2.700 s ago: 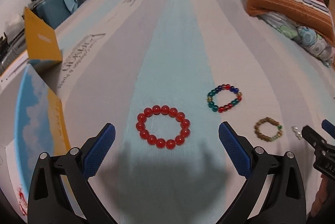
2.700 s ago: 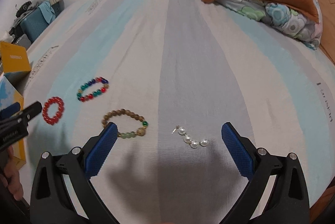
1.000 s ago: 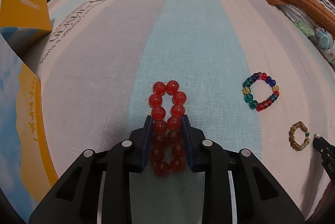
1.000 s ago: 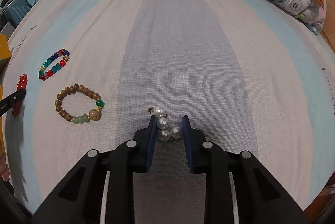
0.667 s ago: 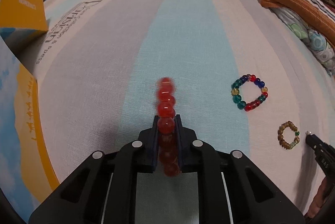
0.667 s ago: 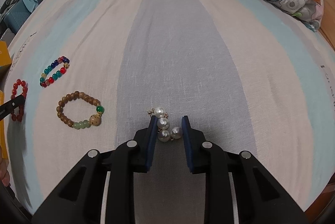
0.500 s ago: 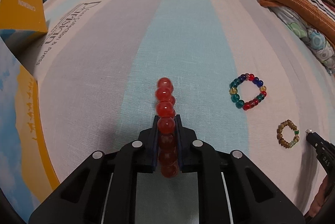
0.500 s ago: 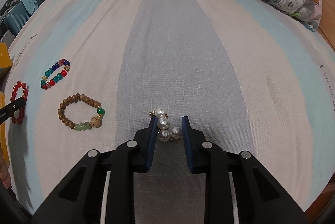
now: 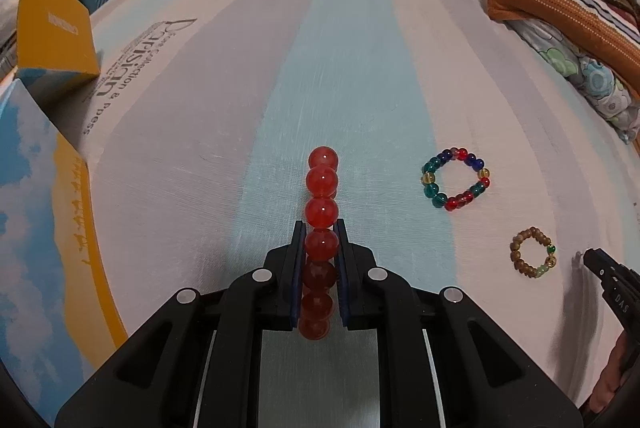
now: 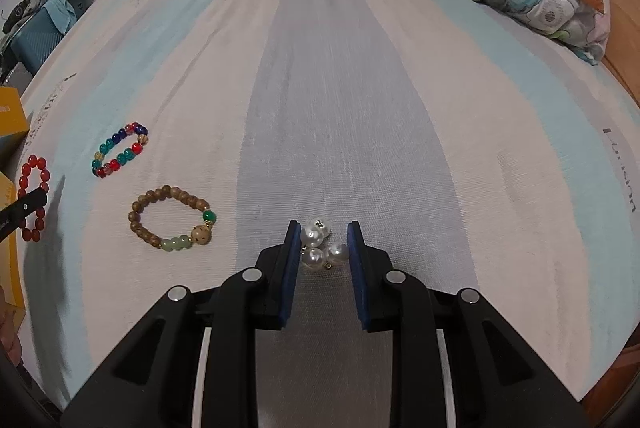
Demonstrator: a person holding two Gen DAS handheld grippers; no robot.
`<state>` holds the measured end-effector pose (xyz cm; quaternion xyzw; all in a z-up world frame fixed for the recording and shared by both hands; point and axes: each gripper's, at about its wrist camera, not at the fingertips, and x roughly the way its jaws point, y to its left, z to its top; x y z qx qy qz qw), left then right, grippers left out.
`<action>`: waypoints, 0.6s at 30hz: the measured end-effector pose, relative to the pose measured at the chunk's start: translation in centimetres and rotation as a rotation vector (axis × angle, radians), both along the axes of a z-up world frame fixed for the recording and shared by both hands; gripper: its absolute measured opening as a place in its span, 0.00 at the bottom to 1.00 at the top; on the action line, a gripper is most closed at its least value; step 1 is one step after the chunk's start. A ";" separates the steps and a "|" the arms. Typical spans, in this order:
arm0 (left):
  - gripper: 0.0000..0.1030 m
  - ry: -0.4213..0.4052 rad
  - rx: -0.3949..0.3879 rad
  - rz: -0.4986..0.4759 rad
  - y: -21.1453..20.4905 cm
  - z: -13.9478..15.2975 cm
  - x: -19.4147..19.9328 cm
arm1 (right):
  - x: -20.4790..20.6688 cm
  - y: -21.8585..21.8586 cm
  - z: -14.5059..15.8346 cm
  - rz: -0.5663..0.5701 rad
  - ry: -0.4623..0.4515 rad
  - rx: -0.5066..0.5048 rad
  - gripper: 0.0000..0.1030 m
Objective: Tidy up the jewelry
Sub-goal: 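Carry both held pieces over the white cardboard box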
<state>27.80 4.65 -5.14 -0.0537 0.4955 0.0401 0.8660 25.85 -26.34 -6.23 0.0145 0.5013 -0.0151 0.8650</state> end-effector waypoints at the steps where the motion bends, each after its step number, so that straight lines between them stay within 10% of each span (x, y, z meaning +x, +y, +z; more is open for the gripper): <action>1: 0.13 -0.003 0.001 0.000 0.0 0.2 -0.1 | -0.1 0.0 0.2 0.000 -0.002 0.000 0.22; 18: 0.13 -0.063 0.011 -0.032 -0.8 3.5 -3.0 | -1.9 0.7 3.1 -0.015 -0.056 0.002 0.22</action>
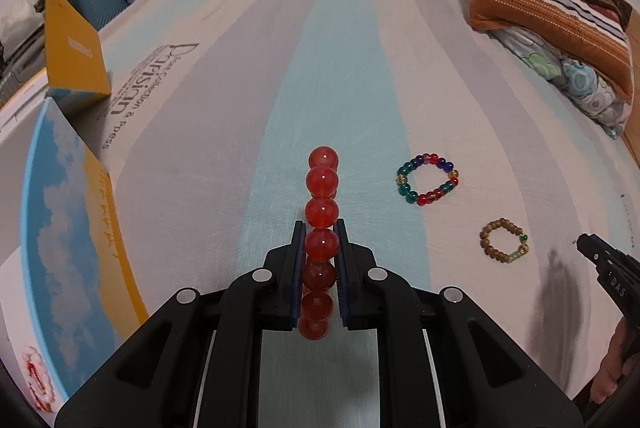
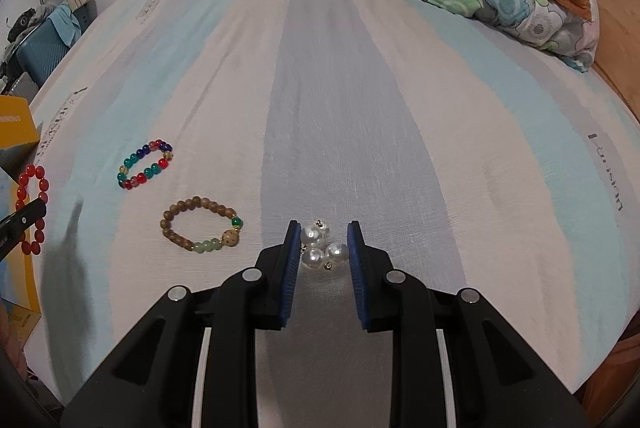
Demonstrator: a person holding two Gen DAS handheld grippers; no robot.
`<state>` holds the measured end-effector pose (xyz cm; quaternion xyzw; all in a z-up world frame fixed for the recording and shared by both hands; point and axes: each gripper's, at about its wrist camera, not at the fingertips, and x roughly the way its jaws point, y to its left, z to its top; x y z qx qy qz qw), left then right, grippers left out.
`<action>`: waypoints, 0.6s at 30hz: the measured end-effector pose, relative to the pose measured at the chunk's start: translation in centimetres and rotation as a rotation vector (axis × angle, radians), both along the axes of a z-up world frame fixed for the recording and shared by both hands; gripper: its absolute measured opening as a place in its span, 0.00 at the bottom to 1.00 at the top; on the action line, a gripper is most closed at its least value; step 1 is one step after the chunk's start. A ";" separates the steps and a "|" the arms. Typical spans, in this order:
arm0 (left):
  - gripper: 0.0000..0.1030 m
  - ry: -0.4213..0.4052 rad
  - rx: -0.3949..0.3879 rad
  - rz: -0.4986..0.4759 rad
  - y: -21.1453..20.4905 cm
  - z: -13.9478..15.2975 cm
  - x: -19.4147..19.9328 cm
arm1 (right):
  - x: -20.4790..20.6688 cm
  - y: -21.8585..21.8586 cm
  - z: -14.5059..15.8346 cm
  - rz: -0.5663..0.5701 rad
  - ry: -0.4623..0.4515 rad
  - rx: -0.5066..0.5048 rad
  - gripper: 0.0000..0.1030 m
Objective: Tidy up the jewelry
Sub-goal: 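Carry both held pieces over the white cardboard box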
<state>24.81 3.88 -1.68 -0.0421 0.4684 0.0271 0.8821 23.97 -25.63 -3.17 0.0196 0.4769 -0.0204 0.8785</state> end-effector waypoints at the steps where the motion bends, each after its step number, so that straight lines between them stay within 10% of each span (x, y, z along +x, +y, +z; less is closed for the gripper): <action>1: 0.13 -0.004 0.003 0.000 0.0 0.2 -0.2 | -0.1 0.0 0.2 0.000 -0.004 0.001 0.22; 18: 0.13 -0.068 0.033 -0.006 0.5 3.5 -3.6 | -2.1 1.5 3.8 0.013 -0.073 0.001 0.22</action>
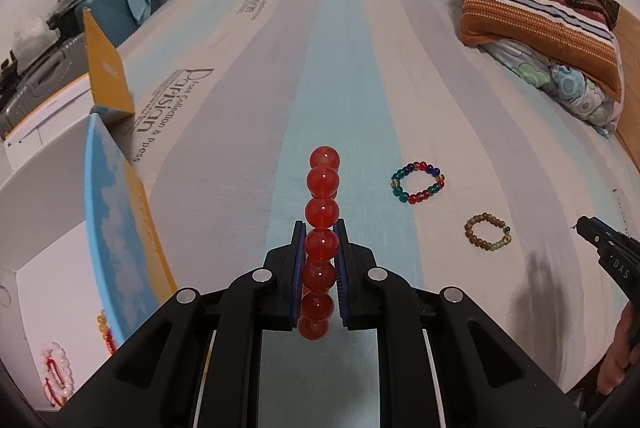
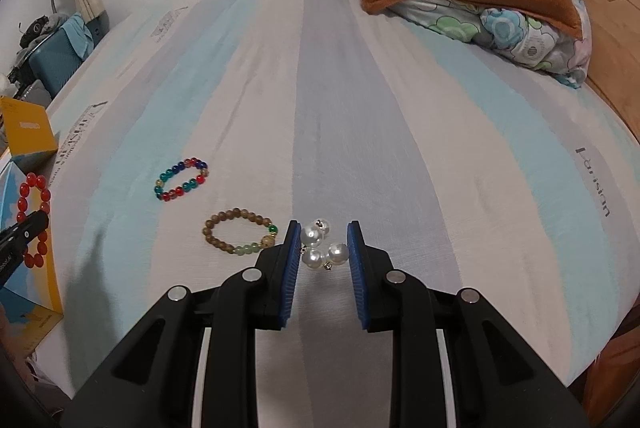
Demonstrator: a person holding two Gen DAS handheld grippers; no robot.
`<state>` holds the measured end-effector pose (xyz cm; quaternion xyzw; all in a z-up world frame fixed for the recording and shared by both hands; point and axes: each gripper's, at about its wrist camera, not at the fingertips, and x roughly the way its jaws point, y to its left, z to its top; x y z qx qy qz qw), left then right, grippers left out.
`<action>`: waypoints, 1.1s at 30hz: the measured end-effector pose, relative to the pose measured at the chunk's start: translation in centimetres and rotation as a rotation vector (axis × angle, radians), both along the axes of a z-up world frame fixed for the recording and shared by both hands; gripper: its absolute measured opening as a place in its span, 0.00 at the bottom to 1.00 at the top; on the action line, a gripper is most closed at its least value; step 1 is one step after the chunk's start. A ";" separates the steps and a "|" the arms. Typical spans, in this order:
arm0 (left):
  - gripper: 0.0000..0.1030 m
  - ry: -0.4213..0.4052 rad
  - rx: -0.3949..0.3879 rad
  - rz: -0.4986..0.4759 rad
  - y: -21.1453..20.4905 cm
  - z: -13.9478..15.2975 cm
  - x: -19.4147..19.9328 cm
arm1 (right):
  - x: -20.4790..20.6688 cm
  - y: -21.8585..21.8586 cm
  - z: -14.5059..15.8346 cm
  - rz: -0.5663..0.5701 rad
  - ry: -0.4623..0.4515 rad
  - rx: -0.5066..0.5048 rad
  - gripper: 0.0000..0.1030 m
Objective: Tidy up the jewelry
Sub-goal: 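Carry both held pieces over the white cardboard box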
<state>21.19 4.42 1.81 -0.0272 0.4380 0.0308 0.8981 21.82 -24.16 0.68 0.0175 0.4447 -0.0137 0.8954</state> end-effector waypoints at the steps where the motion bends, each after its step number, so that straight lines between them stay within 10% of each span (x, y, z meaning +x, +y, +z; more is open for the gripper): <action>1: 0.13 -0.005 0.001 0.003 0.1 0.2 -0.2 | -0.1 0.2 0.3 0.001 -0.005 0.000 0.22; 33: 0.13 -0.139 -0.041 0.107 7.0 6.3 -6.8 | -3.1 13.4 6.8 0.150 -0.189 0.002 0.22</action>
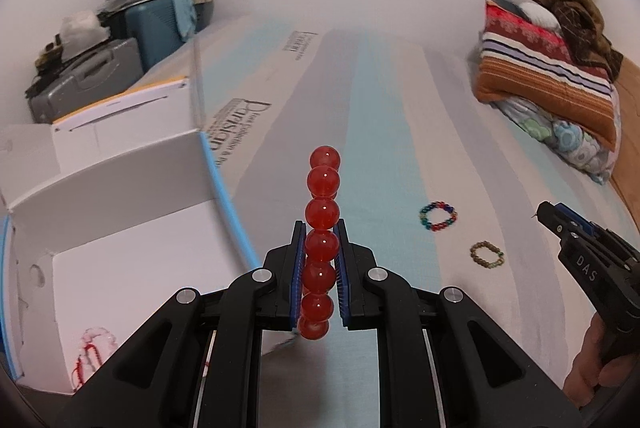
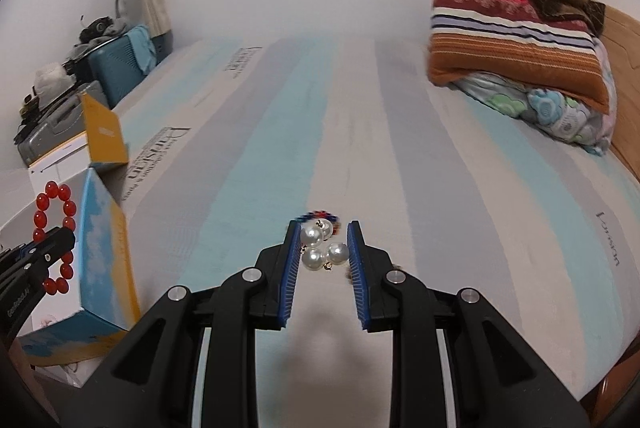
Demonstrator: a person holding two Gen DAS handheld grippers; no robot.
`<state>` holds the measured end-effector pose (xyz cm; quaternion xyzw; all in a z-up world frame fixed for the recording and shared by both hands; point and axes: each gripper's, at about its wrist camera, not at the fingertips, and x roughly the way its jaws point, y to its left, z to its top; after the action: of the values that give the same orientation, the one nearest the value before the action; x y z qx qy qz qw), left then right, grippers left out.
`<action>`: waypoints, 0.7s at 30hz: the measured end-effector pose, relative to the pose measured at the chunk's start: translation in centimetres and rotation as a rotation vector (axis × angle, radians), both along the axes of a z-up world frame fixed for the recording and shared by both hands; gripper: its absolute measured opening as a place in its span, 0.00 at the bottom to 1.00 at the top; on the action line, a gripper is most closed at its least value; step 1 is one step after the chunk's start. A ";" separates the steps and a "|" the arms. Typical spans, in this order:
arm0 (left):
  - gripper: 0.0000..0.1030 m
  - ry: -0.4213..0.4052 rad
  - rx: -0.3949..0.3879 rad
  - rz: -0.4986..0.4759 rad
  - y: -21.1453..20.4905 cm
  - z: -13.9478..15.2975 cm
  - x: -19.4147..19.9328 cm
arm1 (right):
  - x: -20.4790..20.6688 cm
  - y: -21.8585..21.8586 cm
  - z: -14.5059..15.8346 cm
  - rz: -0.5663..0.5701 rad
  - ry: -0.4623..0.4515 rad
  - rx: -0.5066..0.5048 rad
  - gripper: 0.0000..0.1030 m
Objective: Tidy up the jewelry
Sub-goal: 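Carry both held pieces over the white cardboard box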
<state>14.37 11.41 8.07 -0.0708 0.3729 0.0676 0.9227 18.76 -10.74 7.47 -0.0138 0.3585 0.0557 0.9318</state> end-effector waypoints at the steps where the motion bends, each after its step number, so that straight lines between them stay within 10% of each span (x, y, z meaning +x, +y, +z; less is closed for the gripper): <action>1: 0.13 -0.004 -0.002 0.011 0.6 0.1 -0.2 | 0.1 0.7 0.0 0.009 -0.001 0.003 0.22; 21: 0.13 0.011 -0.015 0.196 10.6 -0.2 -5.0 | -1.7 13.8 0.2 0.215 -0.015 -0.013 0.22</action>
<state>9.40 21.99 7.88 -0.1133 0.3697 0.1551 0.9091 17.03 3.08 7.68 -0.0585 0.3485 0.1528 0.9229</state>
